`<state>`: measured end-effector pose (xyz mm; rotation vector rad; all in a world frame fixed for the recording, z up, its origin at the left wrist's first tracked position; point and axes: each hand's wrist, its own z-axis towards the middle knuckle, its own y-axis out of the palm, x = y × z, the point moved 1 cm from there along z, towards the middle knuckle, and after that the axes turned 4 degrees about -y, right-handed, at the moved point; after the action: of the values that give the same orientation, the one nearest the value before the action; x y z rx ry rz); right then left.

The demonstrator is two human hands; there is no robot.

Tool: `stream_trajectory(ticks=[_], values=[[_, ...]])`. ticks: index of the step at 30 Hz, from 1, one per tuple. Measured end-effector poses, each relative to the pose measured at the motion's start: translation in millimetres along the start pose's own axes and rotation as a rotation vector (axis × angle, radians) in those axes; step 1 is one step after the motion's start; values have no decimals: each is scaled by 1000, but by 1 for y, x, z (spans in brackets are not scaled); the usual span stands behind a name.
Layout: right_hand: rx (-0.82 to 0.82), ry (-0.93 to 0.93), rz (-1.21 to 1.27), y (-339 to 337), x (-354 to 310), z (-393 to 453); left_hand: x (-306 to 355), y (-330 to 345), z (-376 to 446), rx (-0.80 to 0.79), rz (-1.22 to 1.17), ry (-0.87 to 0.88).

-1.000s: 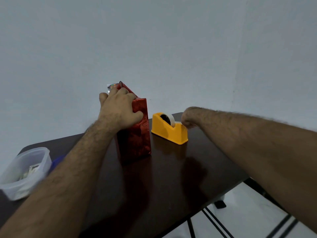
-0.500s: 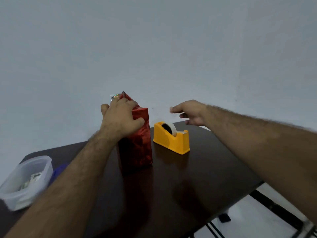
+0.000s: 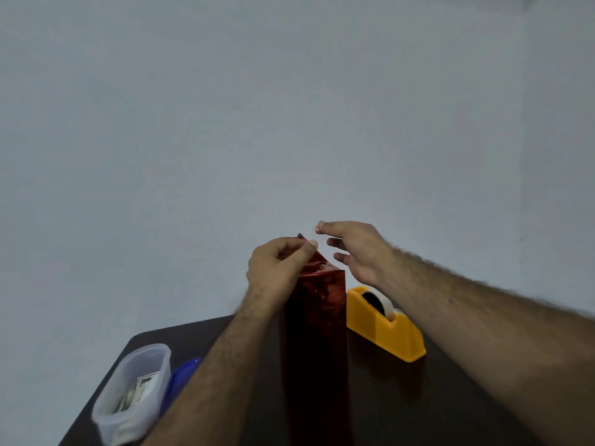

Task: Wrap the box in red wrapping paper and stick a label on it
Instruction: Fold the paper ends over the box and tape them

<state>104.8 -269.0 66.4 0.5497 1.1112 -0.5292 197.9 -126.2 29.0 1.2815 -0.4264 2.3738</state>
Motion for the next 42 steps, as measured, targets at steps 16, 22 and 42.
stream_trajectory(ticks=[16, 22, 42], values=[[-17, -53, -94, 15, 1, -11, 10, -6, 0, 76, -173, 10], [-108, -80, -145, 21, -2, -18, 6, -8, 4, 69, -151, -4], [-181, -136, -502, 7, -1, 6, 16, -35, 11, -51, -187, -208]])
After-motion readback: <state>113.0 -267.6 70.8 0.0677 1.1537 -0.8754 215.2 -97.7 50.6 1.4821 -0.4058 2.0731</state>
